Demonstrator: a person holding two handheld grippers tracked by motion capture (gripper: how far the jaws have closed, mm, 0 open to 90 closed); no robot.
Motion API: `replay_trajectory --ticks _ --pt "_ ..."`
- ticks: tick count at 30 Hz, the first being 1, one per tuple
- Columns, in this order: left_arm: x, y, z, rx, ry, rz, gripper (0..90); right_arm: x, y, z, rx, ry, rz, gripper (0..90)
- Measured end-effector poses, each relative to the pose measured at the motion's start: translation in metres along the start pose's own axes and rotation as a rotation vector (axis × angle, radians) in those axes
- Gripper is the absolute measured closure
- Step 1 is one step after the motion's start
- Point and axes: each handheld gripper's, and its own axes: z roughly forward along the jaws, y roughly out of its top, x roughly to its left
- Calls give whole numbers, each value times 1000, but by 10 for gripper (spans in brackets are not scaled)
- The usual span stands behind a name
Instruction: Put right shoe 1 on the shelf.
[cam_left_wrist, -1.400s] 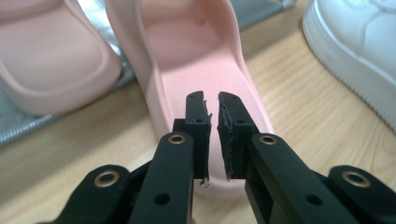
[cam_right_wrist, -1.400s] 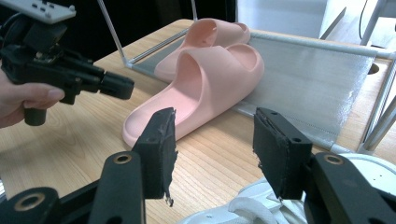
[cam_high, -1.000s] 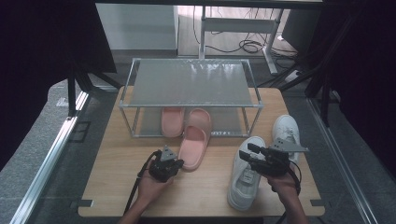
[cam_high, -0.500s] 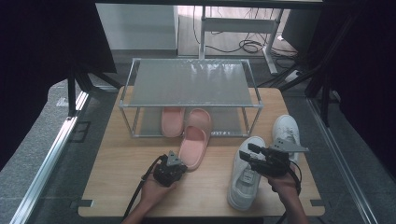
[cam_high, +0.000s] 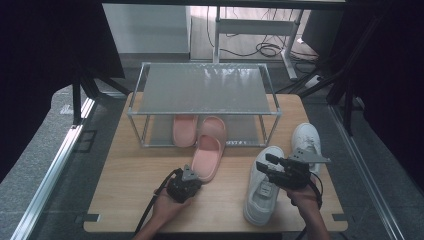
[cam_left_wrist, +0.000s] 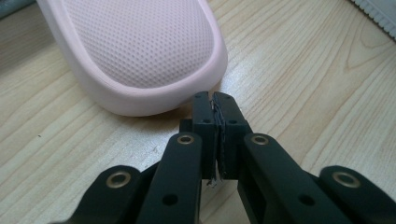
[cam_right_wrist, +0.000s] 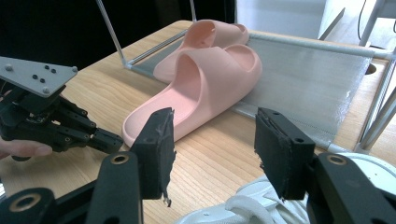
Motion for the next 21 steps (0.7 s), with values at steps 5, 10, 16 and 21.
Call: replay_trajectory --ticks 5,10,16,21 --pt "2 1 3 3 -5 -5 885 0 0 0 -1 1 0 484" --pt "0 4 6 1 -9 -5 882 0 0 0 0 0 0 484" --pt "-2 9 11 2 -18 -2 879 0 0 0 -3 -1 3 484" --pt "-3 14 15 0 -18 0 878 0 0 -1 -3 0 3 484"
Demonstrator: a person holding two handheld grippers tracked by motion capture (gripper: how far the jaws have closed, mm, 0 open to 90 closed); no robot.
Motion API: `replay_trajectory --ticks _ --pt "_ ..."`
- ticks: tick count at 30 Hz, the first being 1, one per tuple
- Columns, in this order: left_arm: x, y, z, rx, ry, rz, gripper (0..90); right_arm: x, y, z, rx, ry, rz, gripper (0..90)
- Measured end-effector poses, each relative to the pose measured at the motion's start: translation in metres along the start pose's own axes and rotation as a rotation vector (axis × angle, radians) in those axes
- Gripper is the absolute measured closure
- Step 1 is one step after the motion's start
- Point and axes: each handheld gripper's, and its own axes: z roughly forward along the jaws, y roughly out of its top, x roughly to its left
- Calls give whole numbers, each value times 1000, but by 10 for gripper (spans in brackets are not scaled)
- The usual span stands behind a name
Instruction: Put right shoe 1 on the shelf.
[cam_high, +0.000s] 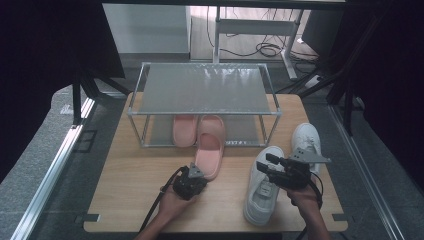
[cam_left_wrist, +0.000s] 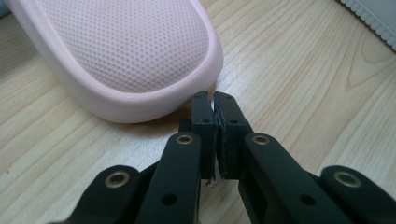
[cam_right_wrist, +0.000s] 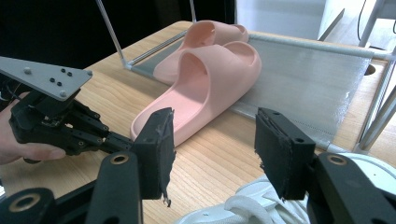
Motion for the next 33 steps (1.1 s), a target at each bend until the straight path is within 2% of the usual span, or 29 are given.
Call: replay_trajectory --ticks 9,20,33 --pt "1 7 5 -2 8 -1 882 0 0 0 0 -3 0 483" --pt "5 17 5 -30 13 -3 886 -1 0 0 1 -4 -3 484" --pt "10 22 8 -41 12 -26 885 -1 -1 1 3 -4 -2 483"
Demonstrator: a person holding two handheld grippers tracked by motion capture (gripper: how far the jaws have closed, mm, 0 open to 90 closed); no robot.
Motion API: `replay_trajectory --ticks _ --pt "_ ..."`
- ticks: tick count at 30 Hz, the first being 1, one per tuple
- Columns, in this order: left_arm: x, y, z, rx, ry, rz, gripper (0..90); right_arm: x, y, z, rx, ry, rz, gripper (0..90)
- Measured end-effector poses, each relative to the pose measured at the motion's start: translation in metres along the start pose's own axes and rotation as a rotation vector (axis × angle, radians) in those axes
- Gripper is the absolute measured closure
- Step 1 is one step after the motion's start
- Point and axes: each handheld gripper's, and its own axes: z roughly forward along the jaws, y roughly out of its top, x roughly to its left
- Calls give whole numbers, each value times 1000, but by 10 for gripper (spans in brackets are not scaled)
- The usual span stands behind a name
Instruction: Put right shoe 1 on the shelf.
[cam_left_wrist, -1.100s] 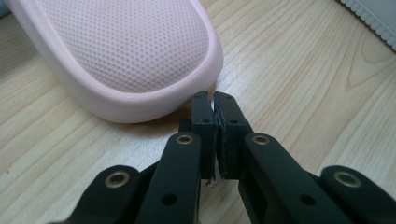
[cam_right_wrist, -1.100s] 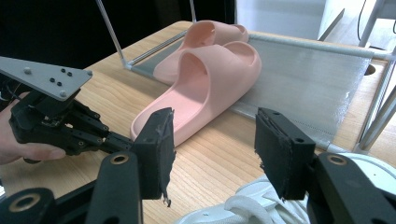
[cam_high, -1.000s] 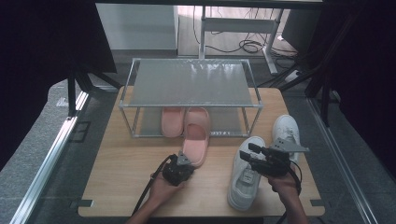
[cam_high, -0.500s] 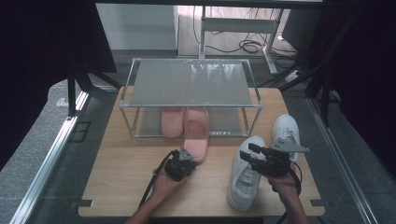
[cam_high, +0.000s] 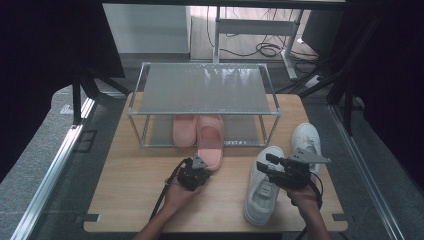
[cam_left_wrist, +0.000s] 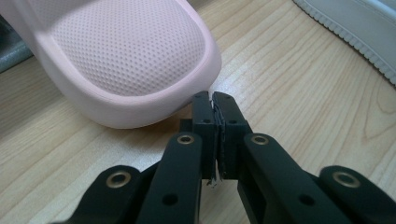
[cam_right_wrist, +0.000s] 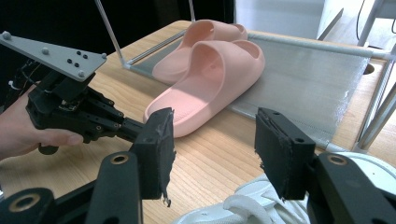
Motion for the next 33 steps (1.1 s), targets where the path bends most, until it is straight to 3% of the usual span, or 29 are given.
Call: replay_trajectory --ticks 33 --pt "10 15 7 -25 23 -34 891 0 -1 1 3 1 -2 480"
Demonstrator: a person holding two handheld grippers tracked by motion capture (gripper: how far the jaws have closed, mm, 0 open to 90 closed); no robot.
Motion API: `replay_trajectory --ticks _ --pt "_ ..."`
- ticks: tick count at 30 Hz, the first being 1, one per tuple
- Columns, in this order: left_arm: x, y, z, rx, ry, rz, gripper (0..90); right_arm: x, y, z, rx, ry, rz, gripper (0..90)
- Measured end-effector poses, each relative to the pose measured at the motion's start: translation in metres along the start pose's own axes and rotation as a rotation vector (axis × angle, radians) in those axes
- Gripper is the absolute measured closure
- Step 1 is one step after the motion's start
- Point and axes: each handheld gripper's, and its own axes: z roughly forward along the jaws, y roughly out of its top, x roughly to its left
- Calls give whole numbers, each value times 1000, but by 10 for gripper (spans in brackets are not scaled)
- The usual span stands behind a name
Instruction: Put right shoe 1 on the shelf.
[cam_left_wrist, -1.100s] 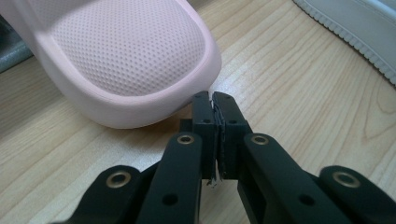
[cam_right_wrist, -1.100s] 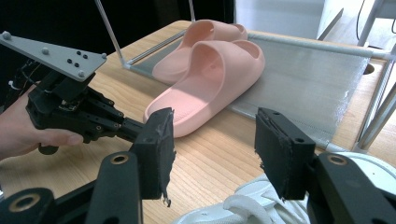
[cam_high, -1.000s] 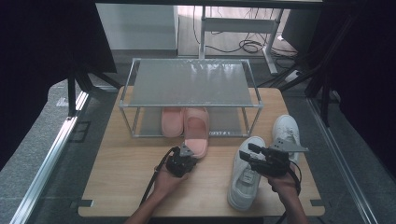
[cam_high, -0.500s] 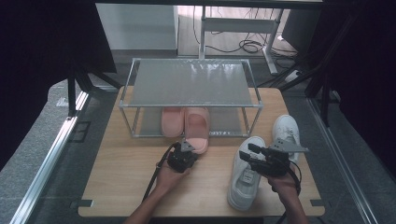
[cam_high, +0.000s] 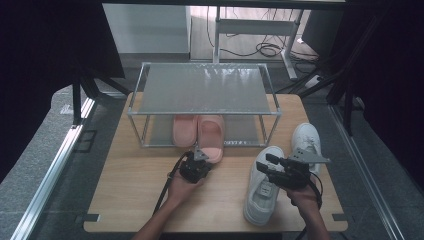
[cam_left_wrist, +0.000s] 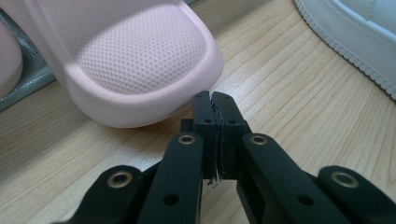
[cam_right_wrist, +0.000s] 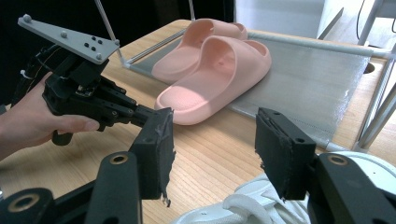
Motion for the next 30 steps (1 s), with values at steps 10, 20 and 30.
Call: replay_trajectory --ticks 10,20,30 --pt "2 1 1 -1 11 -5 892 0 0 0 -1 0 0 480" --pt "2 2 3 -6 13 -9 893 0 0 0 -2 -1 1 480" --pt "3 4 5 -12 25 -22 893 -1 0 0 -1 1 4 480"
